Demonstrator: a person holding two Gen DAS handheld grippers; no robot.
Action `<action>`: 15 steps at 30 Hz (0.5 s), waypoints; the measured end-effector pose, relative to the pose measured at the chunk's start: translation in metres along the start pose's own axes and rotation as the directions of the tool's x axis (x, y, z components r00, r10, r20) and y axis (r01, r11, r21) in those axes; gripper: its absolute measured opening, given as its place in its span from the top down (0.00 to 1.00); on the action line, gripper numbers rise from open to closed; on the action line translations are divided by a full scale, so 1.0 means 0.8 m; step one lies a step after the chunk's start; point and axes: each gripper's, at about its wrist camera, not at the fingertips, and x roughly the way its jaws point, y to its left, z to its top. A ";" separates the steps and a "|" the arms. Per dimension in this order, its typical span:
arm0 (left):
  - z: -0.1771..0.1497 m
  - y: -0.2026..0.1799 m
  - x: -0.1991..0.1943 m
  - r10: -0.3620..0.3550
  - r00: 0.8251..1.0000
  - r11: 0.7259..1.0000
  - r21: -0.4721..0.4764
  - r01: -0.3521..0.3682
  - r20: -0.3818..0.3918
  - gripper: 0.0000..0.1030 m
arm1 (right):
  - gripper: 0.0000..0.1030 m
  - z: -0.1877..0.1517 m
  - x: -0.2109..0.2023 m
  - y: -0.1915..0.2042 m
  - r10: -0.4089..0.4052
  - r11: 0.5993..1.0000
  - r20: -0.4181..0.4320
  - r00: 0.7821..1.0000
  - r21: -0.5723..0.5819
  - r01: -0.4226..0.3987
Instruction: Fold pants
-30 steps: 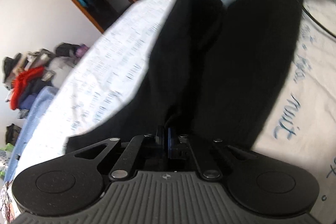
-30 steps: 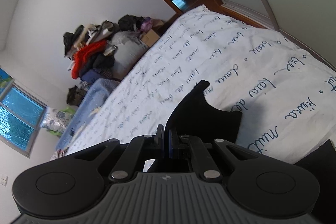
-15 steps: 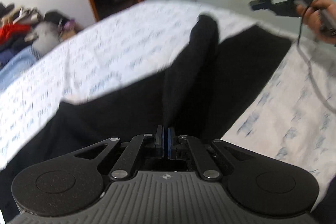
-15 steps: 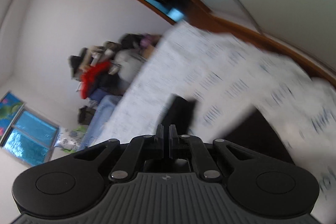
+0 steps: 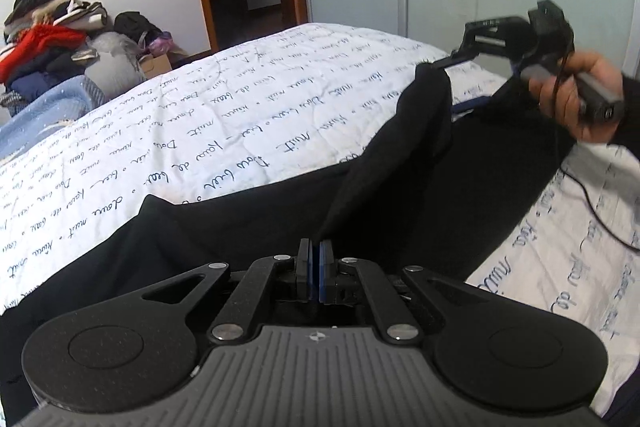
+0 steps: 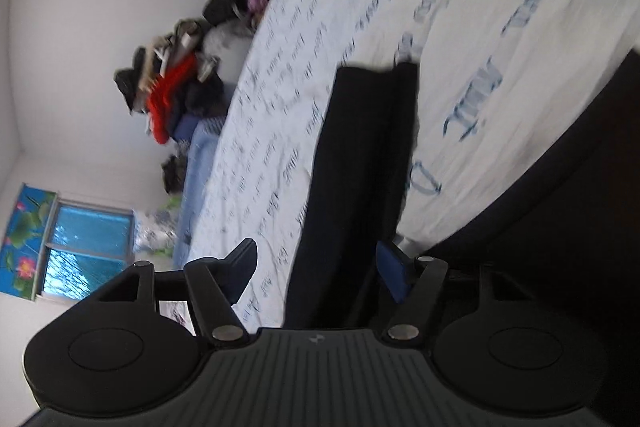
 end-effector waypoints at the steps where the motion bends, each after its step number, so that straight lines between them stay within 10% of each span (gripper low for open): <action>1: 0.001 0.001 -0.001 0.000 1.000 1.000 0.001 0.000 0.004 0.96 | 0.36 -0.001 0.004 0.000 0.014 1.000 -0.006 1.000 0.008 -0.014; 15: -0.007 0.006 -0.002 -0.011 1.000 1.000 -0.018 0.011 -0.008 0.96 | 0.36 -0.006 0.015 0.013 -0.040 0.999 0.008 0.999 0.000 0.040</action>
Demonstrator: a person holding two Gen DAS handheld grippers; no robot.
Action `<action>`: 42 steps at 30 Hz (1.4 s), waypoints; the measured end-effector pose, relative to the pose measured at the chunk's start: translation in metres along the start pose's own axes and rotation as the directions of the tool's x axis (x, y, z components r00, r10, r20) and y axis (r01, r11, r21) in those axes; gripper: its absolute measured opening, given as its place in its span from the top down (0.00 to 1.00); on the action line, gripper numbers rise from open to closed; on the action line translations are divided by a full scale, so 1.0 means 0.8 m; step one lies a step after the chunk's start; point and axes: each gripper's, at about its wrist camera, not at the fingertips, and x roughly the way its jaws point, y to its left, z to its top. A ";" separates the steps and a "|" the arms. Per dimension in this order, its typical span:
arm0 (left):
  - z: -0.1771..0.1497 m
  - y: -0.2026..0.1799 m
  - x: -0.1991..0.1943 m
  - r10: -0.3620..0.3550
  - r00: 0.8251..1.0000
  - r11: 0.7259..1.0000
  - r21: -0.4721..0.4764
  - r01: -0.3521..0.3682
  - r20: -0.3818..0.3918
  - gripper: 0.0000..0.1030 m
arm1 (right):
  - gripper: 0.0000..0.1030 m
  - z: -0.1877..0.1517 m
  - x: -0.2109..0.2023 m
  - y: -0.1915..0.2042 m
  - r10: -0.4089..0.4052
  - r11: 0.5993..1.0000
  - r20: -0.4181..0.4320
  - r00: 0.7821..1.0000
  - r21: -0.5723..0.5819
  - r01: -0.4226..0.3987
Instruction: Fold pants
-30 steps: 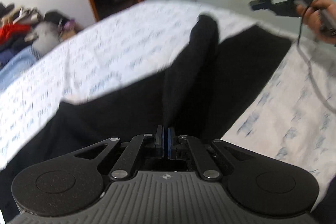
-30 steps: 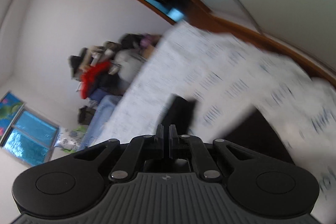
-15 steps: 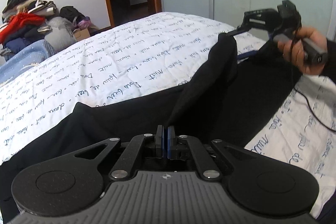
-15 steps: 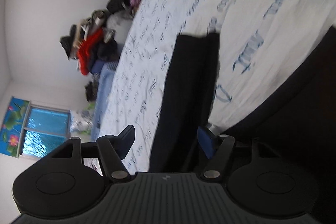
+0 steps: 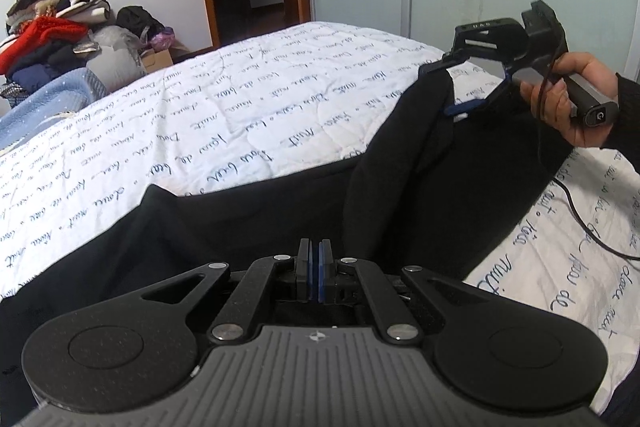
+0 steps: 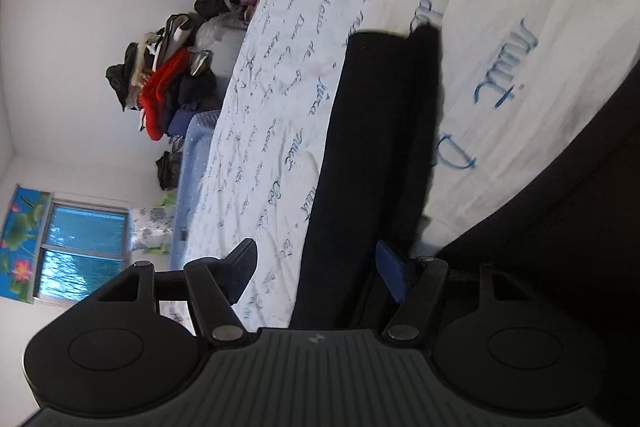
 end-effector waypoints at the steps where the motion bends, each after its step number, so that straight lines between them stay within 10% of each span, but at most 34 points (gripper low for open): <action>1: -0.001 -0.001 0.002 -0.004 1.000 1.000 0.001 0.004 -0.004 0.96 | 0.36 0.001 -0.003 -0.001 -0.013 1.000 0.019 1.000 -0.011 0.013; 13: -0.014 -0.003 0.009 -0.014 0.999 0.999 -0.030 0.013 -0.037 0.84 | 0.37 0.027 0.028 -0.003 -0.020 1.000 0.049 0.999 -0.001 0.020; 16: -0.014 -0.001 0.008 0.000 0.999 0.999 -0.037 -0.001 -0.033 0.84 | 0.72 0.027 0.023 0.000 -0.022 1.000 0.090 0.996 -0.016 0.024; 25: -0.009 -0.014 0.007 0.015 1.000 1.000 0.003 -0.015 -0.017 0.79 | 0.72 0.048 0.052 -0.005 -0.079 0.997 0.067 0.995 0.025 0.078; 29: -0.012 -0.017 0.009 0.013 1.000 1.000 0.009 -0.013 -0.015 0.68 | 0.95 0.037 0.056 0.014 -0.120 0.986 0.086 0.989 -0.104 0.129; 33: -0.015 -0.024 0.011 0.039 0.999 0.999 0.032 -0.039 0.002 0.63 | 0.95 0.023 0.031 0.024 0.000 0.989 0.179 0.984 -0.148 0.027; 37: -0.015 -0.054 0.013 0.015 0.999 0.998 0.059 -0.018 0.037 0.27 | 0.95 0.022 0.013 0.035 0.046 0.988 0.196 0.979 -0.156 -0.016; 42: -0.021 -0.105 0.021 0.031 0.996 0.978 0.204 -0.046 0.080 0.29 | 0.95 0.029 -0.003 0.046 0.079 0.986 0.205 0.976 -0.159 -0.046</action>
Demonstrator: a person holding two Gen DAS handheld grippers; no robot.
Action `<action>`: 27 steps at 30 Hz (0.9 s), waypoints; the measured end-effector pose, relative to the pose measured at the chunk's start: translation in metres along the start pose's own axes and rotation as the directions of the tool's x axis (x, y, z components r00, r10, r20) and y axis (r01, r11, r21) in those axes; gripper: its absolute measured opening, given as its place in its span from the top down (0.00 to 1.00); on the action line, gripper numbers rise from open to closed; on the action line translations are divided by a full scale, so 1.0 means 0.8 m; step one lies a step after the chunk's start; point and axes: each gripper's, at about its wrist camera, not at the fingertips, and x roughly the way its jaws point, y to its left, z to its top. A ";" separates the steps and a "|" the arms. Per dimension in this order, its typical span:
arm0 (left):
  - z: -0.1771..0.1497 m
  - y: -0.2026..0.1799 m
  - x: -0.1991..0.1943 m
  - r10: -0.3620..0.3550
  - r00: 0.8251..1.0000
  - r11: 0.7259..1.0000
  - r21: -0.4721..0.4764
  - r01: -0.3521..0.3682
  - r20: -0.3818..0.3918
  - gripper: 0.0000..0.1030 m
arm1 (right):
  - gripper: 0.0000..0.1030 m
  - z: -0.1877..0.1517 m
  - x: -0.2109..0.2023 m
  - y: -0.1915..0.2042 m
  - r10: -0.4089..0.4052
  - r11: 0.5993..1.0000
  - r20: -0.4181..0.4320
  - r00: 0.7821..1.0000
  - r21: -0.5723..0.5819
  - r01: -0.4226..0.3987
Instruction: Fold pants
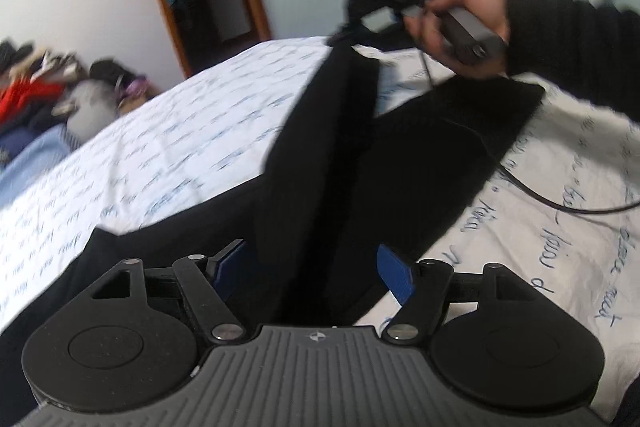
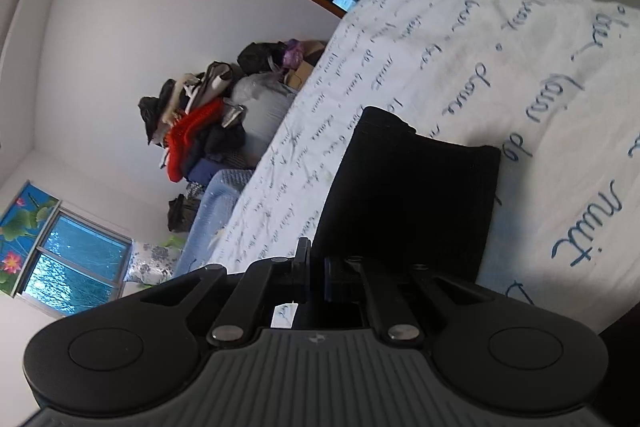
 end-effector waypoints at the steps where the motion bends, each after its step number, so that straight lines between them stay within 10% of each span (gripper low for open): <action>1: 0.000 -0.006 0.007 0.042 0.999 0.999 0.024 -0.042 -0.015 0.33 | 0.95 0.002 -0.003 0.001 0.007 1.000 0.003 1.000 0.004 -0.007; 6: 0.001 -0.007 0.041 0.246 0.966 0.961 0.149 -0.233 -0.075 0.44 | 0.95 0.001 -0.014 0.001 0.045 0.998 0.007 0.999 0.040 -0.045; 18: 0.012 -0.033 0.051 0.154 0.986 0.967 0.213 -0.137 -0.067 0.30 | 0.95 0.011 -0.017 0.018 0.089 0.995 0.001 0.996 0.040 -0.089; 23: 0.013 -0.028 0.083 0.220 0.968 0.955 0.230 -0.189 -0.120 0.54 | 0.95 0.012 -0.021 0.021 0.104 0.994 0.002 0.995 0.030 -0.104; 25: 0.015 -0.025 0.087 0.227 0.965 0.953 0.233 -0.192 -0.132 0.90 | 0.95 0.013 -0.022 0.020 0.106 0.994 0.003 0.994 0.027 -0.106; 27: 0.016 -0.022 0.084 0.210 0.970 0.955 0.239 -0.176 -0.126 0.94 | 0.95 0.015 -0.023 0.019 0.103 0.994 0.009 0.995 0.023 -0.103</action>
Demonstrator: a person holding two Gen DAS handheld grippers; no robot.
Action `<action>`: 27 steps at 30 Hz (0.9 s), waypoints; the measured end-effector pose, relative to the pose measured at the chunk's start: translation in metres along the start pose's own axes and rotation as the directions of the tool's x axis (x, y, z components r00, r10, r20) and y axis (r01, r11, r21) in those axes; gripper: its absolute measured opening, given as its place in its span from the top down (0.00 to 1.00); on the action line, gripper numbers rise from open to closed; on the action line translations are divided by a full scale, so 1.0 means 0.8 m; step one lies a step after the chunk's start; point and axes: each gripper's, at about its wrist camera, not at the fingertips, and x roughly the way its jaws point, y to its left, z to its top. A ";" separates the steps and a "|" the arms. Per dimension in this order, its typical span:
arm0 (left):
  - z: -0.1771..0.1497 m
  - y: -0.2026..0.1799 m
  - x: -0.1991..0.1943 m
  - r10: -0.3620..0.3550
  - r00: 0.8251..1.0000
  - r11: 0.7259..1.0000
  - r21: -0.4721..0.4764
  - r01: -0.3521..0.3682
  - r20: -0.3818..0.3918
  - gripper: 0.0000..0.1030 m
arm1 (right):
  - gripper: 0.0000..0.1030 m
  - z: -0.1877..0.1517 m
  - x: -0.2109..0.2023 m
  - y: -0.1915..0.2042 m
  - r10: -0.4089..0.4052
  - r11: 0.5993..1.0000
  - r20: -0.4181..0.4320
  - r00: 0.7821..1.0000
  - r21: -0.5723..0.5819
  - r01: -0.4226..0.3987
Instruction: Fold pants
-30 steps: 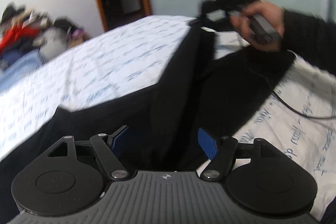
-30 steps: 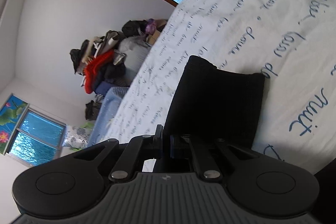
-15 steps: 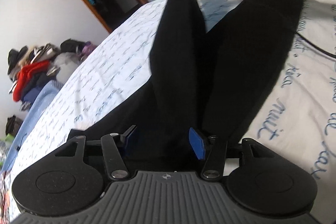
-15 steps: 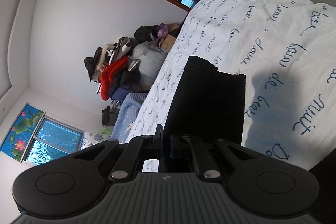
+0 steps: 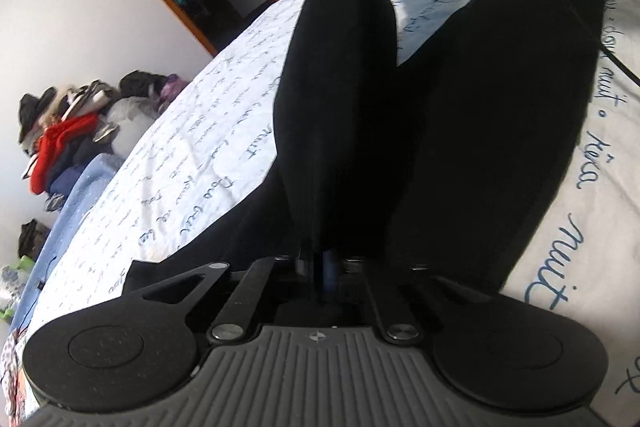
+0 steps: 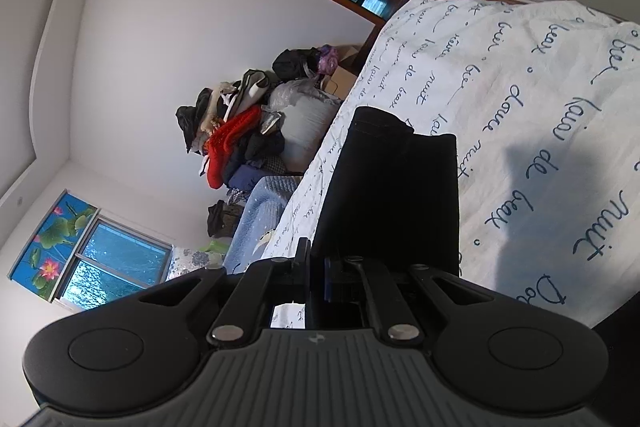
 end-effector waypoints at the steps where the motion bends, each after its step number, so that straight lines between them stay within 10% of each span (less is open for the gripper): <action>1: 0.000 0.004 -0.004 0.000 1.000 1.000 -0.005 0.000 0.014 0.95 | 0.95 0.000 -0.001 -0.001 -0.001 1.000 0.005 1.000 0.002 0.001; 6: 0.005 0.031 -0.045 -0.011 0.994 0.997 -0.078 0.020 0.111 0.95 | 0.95 0.008 -0.023 0.003 0.034 0.999 0.042 0.999 0.000 -0.034; 13: -0.022 0.051 -0.065 -0.314 0.945 0.931 -0.166 0.326 0.095 0.93 | 0.95 -0.032 -0.143 -0.057 -0.031 0.999 0.059 0.998 0.038 0.029; 18: -0.026 0.032 -0.039 -0.340 0.940 0.928 -0.154 0.338 0.017 0.93 | 0.95 -0.089 -0.176 -0.165 -0.168 0.959 0.050 0.985 0.241 0.151; 27: -0.034 0.055 -0.051 -0.375 0.926 0.906 -0.196 0.374 0.036 0.88 | 0.95 -0.093 -0.212 -0.120 -0.106 0.986 0.158 0.982 0.142 0.083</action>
